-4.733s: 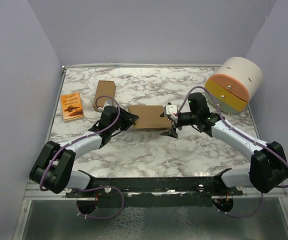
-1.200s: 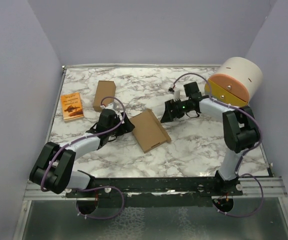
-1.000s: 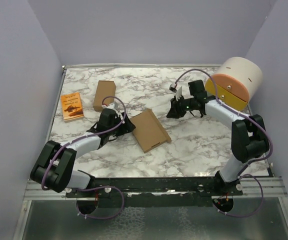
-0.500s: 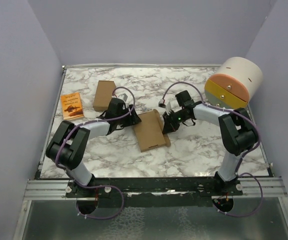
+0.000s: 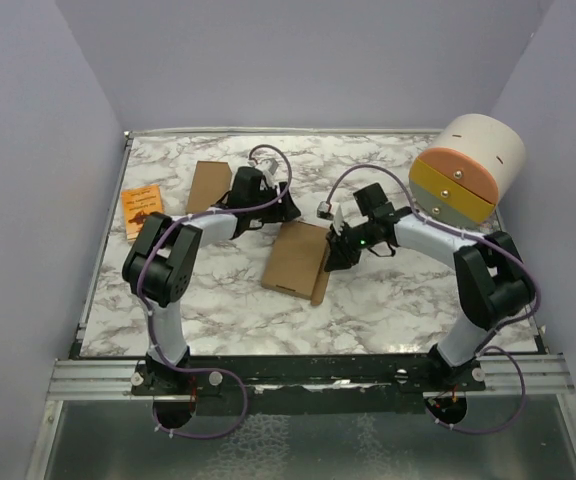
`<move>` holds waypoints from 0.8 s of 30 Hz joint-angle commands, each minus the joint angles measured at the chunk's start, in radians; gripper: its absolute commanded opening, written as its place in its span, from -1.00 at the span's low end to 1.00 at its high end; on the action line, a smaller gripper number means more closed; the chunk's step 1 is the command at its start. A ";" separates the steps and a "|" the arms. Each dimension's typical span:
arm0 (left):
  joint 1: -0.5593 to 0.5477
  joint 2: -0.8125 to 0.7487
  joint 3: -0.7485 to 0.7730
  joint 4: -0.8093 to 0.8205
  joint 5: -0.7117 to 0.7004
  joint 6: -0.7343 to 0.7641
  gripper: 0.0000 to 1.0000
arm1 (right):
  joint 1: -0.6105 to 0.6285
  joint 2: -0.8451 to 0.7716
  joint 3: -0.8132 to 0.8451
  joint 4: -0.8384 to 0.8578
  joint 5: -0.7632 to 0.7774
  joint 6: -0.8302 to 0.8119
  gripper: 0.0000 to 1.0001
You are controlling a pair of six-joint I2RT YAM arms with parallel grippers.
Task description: Fold the paper box
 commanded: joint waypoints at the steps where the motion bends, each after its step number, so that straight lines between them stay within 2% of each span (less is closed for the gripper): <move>1: 0.030 -0.138 -0.029 0.017 -0.066 0.110 0.29 | -0.005 -0.159 -0.075 0.006 -0.052 -0.134 -0.51; 3: 0.034 -0.250 -0.095 0.023 -0.128 0.150 0.35 | -0.004 -0.208 -0.115 0.000 -0.173 -0.207 -0.34; 6: 0.038 -0.422 -0.235 0.081 -0.205 0.180 0.42 | 0.007 -0.289 -0.214 0.030 -0.313 -0.350 0.08; 8: 0.038 -0.548 -0.389 0.160 -0.233 0.161 0.61 | 0.017 -0.377 -0.316 0.096 -0.350 -0.489 0.38; 9: 0.039 -0.600 -0.454 0.209 -0.243 0.139 0.73 | 0.021 -0.416 -0.363 0.120 -0.360 -0.566 0.45; 11: 0.040 -0.695 -0.593 0.316 -0.248 0.082 0.97 | 0.027 -0.418 -0.371 0.091 -0.352 -0.650 0.46; 14: 0.041 -0.785 -0.717 0.385 -0.205 -0.010 0.98 | 0.075 -0.431 -0.403 0.158 -0.235 -0.614 0.45; 20: 0.041 -0.839 -0.744 0.289 -0.132 -0.086 0.94 | 0.232 -0.410 -0.402 0.187 0.052 -0.585 0.22; 21: 0.041 -0.845 -0.743 0.283 -0.134 -0.089 0.93 | 0.245 -0.399 -0.375 0.162 0.094 -0.582 0.15; 24: 0.041 -0.866 -0.734 0.265 -0.145 -0.089 0.90 | 0.252 -0.351 -0.246 -0.004 0.165 -0.614 0.10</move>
